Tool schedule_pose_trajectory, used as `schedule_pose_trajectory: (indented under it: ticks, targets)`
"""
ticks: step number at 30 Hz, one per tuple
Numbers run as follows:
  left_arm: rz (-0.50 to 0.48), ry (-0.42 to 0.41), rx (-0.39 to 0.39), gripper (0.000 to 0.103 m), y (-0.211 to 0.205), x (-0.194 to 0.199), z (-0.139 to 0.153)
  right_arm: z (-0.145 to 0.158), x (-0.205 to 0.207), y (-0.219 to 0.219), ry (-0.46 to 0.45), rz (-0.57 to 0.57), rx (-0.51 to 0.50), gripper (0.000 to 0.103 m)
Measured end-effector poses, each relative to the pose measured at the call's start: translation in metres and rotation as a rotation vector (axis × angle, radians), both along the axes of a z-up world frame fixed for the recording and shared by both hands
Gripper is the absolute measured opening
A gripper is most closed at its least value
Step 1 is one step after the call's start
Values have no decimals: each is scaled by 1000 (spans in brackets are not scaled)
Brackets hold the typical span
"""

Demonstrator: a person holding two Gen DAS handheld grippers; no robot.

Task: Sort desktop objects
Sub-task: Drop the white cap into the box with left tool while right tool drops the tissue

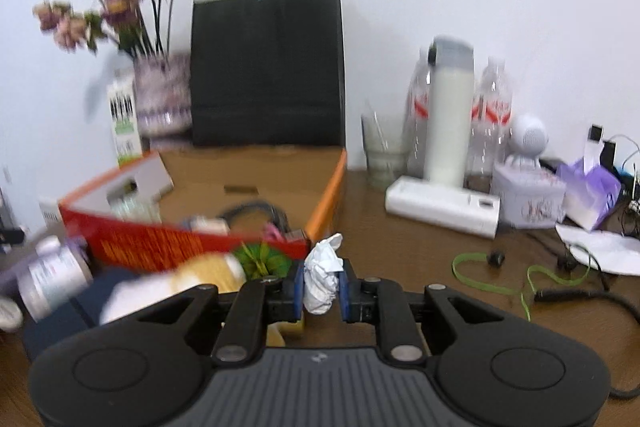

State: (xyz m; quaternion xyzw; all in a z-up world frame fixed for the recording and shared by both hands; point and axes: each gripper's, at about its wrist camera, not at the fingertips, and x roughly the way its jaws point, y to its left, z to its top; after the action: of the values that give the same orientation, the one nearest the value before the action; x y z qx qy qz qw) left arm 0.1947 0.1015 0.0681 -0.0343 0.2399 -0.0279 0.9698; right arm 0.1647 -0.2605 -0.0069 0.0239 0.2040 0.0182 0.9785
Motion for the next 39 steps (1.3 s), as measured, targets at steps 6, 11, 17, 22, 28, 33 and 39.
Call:
schedule_pose_trajectory:
  ticks: [6,11,17,22,28,33,39]
  targets:
    - [-71,-74,-23,27,-39,17,33,27,21,29,-69,54,22,16]
    - [-81,-100,-81,27,-71,45,41,28,56,48,-44,59,71,16]
    - [-89,-71,-74,27,-95,77,34,19,93,63,6,56,54,16]
    - [-74,-15,-38,27,-97,99,19,7,117,64,56,49,38,16]
    - [-43,26,-45,27,-89,108,9,-3,122,61,92,34,39,16]
    - [-47,37,-23,58,-93,106,8,-4,121,60,107,29,42,40]
    - [-21,19,-5,103,-96,100,14,3,115,63,71,1,-3,99]
